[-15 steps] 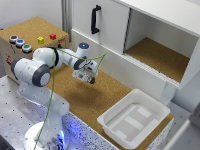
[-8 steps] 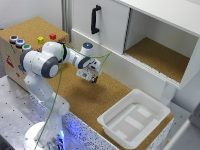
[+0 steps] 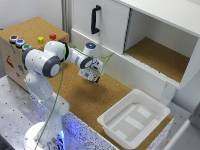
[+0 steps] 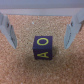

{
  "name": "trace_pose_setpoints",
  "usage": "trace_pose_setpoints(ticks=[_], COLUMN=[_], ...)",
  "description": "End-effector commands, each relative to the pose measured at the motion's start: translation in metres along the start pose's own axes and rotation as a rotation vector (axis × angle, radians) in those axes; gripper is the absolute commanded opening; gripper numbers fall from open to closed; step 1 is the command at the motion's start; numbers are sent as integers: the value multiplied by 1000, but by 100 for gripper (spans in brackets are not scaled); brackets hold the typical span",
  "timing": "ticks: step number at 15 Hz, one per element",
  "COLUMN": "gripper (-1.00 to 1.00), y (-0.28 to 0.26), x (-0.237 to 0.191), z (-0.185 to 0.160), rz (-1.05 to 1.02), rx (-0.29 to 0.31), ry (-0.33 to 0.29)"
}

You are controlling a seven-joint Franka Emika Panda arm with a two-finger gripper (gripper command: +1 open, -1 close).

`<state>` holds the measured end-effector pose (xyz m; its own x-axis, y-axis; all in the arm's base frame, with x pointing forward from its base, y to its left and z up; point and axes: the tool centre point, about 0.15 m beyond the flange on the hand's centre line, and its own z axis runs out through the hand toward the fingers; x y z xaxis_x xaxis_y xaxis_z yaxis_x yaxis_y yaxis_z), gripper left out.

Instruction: Go towards the purple block and lift it

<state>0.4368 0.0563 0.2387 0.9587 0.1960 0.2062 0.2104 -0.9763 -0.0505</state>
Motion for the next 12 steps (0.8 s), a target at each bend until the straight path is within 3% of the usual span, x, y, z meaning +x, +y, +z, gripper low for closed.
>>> trace_pose_setpoints(ticks=[1, 2, 5, 6, 8, 12], gripper=[100, 100, 100, -100, -100, -100], y=[12, 11, 9, 10, 11, 9], x=[23, 21, 14, 14, 19, 31], z=[20, 25, 35, 37, 36, 45], rz=[-46, -53, -51, -42, -40, -26], rx=[-19, -45, -40, -46, -67, -118], ry=[-76, -83, -112, -103, -54, -52])
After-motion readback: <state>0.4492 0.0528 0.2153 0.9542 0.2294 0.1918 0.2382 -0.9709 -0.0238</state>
